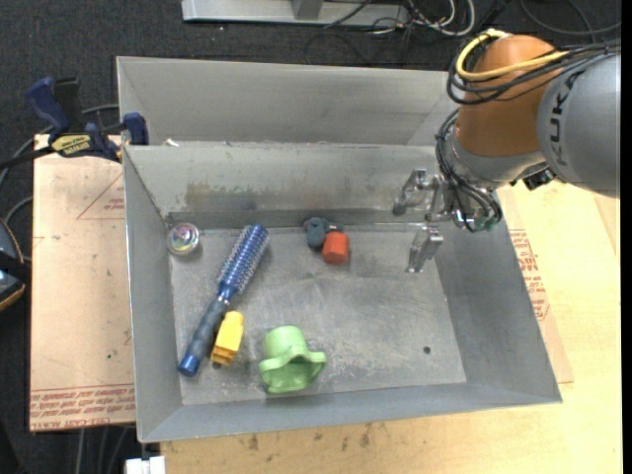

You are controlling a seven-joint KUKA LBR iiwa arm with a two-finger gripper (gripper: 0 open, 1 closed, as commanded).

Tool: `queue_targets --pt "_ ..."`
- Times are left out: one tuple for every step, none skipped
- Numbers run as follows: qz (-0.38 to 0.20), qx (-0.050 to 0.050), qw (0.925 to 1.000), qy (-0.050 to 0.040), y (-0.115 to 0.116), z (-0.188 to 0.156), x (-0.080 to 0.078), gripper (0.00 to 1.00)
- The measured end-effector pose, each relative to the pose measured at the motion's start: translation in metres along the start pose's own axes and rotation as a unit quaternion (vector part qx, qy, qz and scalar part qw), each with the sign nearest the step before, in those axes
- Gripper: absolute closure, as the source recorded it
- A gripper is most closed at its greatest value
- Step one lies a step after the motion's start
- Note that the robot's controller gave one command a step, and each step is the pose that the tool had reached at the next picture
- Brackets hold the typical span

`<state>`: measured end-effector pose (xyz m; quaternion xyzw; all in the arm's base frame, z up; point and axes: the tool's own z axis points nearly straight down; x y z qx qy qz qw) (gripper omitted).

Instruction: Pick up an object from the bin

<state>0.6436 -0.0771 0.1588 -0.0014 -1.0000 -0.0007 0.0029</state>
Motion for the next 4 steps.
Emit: queue_targets --pt "0.068 -0.001 0.9977 -0.0017 0.045 0.041 -0.005 0.00" --pt "-0.007 0.000 1.0000 -0.0053 0.087 0.080 -0.009 0.00" --pt "-0.007 0.000 0.9999 -0.0077 0.086 0.077 -0.011 1.00" --pt "-0.127 0.002 0.9919 -0.0077 0.046 -0.083 0.037 1.00"
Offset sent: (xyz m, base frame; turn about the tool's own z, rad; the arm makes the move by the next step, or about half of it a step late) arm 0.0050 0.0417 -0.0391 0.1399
